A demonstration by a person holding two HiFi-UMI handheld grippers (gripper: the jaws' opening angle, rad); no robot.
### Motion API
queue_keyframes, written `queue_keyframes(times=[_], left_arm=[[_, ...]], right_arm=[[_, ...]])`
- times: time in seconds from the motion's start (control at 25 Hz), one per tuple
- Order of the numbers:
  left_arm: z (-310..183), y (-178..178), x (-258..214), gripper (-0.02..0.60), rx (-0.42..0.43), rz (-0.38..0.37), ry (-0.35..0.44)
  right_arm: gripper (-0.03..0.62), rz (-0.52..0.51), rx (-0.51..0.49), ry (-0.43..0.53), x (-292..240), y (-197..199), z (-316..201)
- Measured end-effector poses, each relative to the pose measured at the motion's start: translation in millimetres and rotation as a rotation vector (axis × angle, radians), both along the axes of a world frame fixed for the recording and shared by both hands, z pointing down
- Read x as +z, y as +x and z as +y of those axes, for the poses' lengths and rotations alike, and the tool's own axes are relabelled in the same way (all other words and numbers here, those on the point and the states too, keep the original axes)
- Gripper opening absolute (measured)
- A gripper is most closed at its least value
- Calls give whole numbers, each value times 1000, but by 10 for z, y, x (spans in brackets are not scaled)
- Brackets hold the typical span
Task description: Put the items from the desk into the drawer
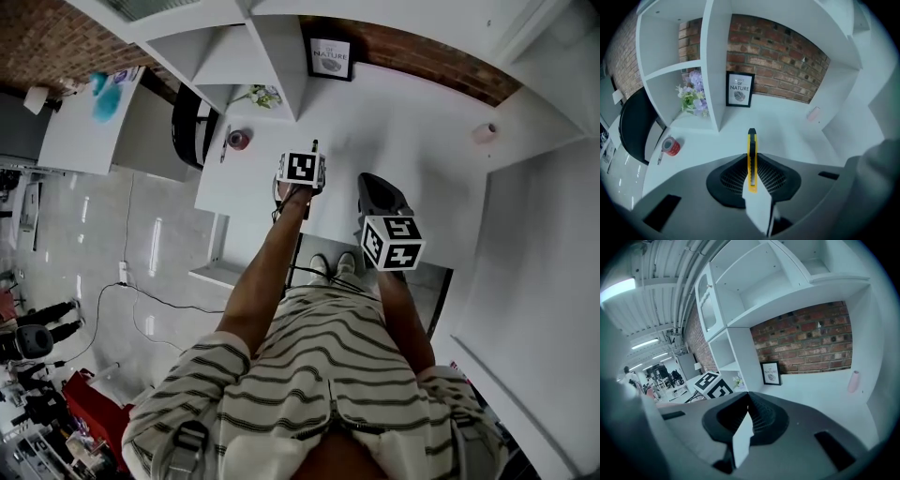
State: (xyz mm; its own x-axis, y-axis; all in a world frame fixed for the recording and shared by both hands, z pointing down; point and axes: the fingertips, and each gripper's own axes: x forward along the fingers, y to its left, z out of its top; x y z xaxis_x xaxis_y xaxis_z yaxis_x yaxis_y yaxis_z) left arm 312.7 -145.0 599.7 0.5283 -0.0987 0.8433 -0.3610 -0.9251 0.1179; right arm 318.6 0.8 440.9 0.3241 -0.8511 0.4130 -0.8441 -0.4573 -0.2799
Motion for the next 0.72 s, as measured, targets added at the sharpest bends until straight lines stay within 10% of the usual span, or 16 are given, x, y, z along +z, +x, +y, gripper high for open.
queue_keyframes(times=[0.72], left_arm=[[304, -196, -1038, 66, -21, 296, 28]], right_arm=[[12, 79, 20, 58, -411, -124, 26]])
